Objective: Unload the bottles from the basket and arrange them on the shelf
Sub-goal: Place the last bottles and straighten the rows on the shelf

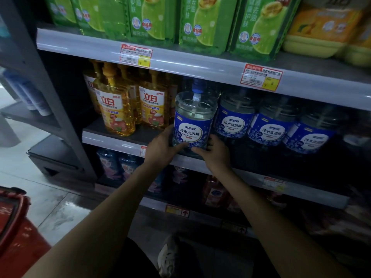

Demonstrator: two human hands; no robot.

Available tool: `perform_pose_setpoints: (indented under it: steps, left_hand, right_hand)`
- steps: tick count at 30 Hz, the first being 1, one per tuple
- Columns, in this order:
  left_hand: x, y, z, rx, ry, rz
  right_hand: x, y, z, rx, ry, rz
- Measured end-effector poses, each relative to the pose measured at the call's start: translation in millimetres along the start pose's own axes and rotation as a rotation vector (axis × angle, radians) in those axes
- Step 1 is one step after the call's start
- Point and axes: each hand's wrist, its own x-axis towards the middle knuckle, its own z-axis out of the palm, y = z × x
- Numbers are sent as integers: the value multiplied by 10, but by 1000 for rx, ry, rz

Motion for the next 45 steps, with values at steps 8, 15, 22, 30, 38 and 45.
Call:
perform_pose_setpoints:
  steps: [8,15,22,30,38,45]
  left_hand:
    - [22,9,-35,-25,-85,-14]
    - [14,66,-47,-158,-36,4]
    - [37,150,-2,-360,38,-7]
    - [-43,278,-13,-214,92,-33]
    - [-282,464,-16,60,120,83]
    - [-239,899,565,-61,-50,194]
  right_hand:
    - [-63,-85,-25,-48,53,3]
    - [-74,-122,-56,38,41,-52]
    - [-80,-143,-64,142,46,-99]
    - [-108,-162,-131,147,2,-70]
    - [-129,-73,-528,-35,-20,-9]
    - [32,87,-859,1,145,117]
